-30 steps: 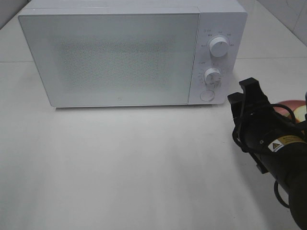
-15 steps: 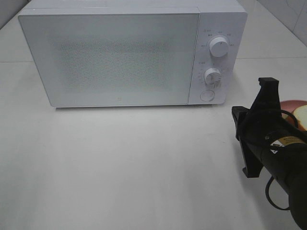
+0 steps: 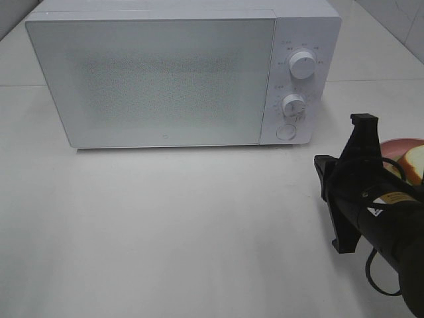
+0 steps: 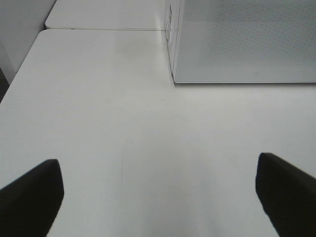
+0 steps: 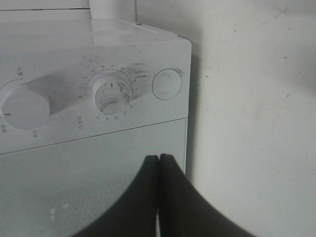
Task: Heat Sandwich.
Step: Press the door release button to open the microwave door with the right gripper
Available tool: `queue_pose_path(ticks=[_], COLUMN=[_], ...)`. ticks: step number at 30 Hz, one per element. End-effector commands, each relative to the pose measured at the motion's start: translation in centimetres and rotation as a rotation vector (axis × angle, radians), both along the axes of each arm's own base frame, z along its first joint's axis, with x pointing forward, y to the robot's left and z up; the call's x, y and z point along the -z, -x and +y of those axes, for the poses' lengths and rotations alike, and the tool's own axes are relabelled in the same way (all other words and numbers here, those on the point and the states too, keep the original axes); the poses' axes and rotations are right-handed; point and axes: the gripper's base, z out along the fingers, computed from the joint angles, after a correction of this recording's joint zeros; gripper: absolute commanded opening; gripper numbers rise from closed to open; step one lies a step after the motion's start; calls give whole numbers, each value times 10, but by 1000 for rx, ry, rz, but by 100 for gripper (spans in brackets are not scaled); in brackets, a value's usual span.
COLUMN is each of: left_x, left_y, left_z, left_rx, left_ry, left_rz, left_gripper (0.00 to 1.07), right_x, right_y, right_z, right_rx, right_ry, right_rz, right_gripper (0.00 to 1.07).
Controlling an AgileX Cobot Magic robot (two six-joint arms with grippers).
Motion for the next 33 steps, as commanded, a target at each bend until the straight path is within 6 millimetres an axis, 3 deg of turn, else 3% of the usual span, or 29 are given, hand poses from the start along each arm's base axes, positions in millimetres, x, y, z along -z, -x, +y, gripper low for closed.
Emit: queue_pose_path(ticks=[1,20,33], left_x=[0,0,0], left_y=[4,4,4], left_z=[-1,-1,-1], left_rx=[5,5,5], left_ry=[1,1,1], left_rz=[-28,-28,-28], left_gripper=[100,100,100], right_x=[1,21,31], right_y=[-2,-63,-105], right_z=[0,8,3], right_rx=[-18,-54,-51], right_ry=[19,3,7], right_rz=[13,72,127], right_gripper=[0,0,1])
